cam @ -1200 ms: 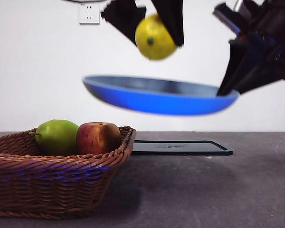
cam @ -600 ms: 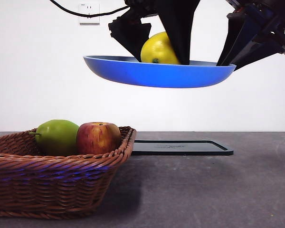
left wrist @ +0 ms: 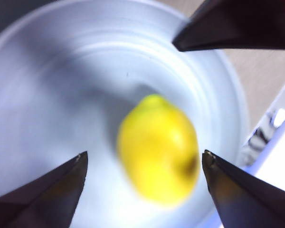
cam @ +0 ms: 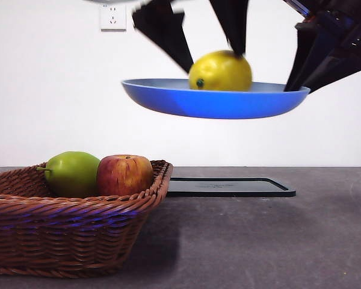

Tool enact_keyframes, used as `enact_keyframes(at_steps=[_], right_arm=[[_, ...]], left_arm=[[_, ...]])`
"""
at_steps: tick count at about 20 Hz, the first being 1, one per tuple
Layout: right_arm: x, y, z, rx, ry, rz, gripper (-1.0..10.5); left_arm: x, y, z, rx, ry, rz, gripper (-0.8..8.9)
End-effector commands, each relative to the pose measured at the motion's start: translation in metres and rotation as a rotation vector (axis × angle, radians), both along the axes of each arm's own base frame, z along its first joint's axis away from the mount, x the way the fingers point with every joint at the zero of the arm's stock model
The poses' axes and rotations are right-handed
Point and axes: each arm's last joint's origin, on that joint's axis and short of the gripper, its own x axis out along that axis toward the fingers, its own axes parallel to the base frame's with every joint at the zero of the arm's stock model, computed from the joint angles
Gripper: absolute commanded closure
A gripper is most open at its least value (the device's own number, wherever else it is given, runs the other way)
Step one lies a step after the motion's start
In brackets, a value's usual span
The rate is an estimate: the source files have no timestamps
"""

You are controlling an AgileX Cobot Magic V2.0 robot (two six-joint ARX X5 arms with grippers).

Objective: Take the lemon from the basket,put the lemon in the plate,hand out the plate

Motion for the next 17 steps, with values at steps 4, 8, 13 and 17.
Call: enact_keyframes(at_steps=[4, 8, 13, 17], right_arm=[[0.029, -0.012, -0.006, -0.013, 0.03, -0.06, 9.4], [0.07, -0.022, -0.008, -0.034, 0.089, -0.101, 9.4], [0.13, -0.023, 0.003, -0.044, 0.095, -0.123, 9.4], [0.18, -0.018, -0.001, -0.029, 0.078, -0.146, 9.4]], left_arm=[[-0.033, 0.035, 0.058, -0.158, -0.109, 0.002, 3.98], [-0.061, 0.076, 0.092, -0.189, -0.211, 0.045, 3.98], [-0.092, 0.126, 0.112, -0.093, -0.357, 0.193, 3.99], [-0.111, 0.153, 0.119, -0.087, -0.368, 0.23, 3.99]])
